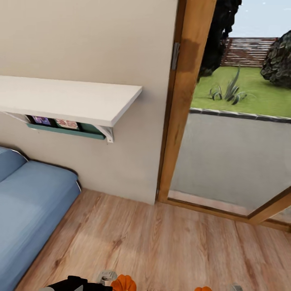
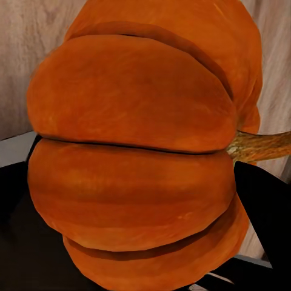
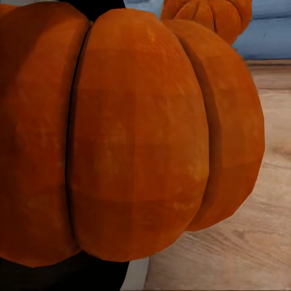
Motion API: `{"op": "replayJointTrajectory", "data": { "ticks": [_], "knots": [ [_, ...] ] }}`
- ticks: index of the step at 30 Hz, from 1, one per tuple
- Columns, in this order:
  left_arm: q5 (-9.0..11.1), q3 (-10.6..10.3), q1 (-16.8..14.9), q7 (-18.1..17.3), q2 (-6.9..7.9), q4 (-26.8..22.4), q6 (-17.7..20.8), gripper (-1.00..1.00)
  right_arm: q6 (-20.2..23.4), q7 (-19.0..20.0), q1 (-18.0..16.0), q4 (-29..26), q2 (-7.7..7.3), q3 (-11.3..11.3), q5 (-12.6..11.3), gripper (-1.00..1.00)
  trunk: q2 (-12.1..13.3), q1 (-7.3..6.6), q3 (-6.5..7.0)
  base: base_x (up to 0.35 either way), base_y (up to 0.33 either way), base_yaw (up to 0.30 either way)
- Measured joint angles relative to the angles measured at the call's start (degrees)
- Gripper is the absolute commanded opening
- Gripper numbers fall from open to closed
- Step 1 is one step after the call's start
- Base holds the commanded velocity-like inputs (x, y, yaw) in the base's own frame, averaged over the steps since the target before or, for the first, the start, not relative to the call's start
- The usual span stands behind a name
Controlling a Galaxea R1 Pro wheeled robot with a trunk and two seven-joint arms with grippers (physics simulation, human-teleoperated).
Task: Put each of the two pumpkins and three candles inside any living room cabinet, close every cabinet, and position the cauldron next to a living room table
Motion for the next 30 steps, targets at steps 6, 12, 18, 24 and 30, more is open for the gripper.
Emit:
{"op": "replayJointTrajectory", "data": {
  "ticks": [6, 12, 18, 24, 30],
  "knots": [
    [0.0, 0.0, 0.0, 0.0, 0.07, 0.0, 0.0, -1.00, 0.0, -1.7, 0.0, 0.0, 0.00, 0.0, 0.0, -1.00, 2.4, -1.32, 0.91, 0.000, 0.000, -0.267],
    [0.0, 0.0, 0.0, 0.0, 0.07, 0.0, 0.0, -1.00, 0.0, -1.7, 0.0, 0.0, 0.00, 0.0, -0.1, -1.00, 4.8, -2.64, 1.97, 0.000, 0.000, -0.273],
    [0.0, 0.0, 0.0, 0.0, 0.07, 0.0, 0.0, -1.00, 0.0, -1.8, 0.0, 0.0, 0.00, 0.0, -0.1, -1.00, 7.2, -3.96, 3.05, 0.000, 0.000, -0.275],
    [0.0, 0.0, 0.0, 0.0, 0.07, 0.1, 0.0, -1.00, 0.0, -1.8, 0.0, 0.0, 0.00, -0.1, -0.1, -1.00, 9.6, -5.27, 4.12, 0.000, 0.000, -0.276],
    [0.0, 0.0, 0.0, 0.0, 0.12, 0.1, 0.0, -1.00, 0.0, -1.8, 0.0, 0.0, 0.00, -0.1, -0.1, -1.00, 12.0, -6.59, 5.20, 0.000, 0.000, -0.276]
  ]
}}
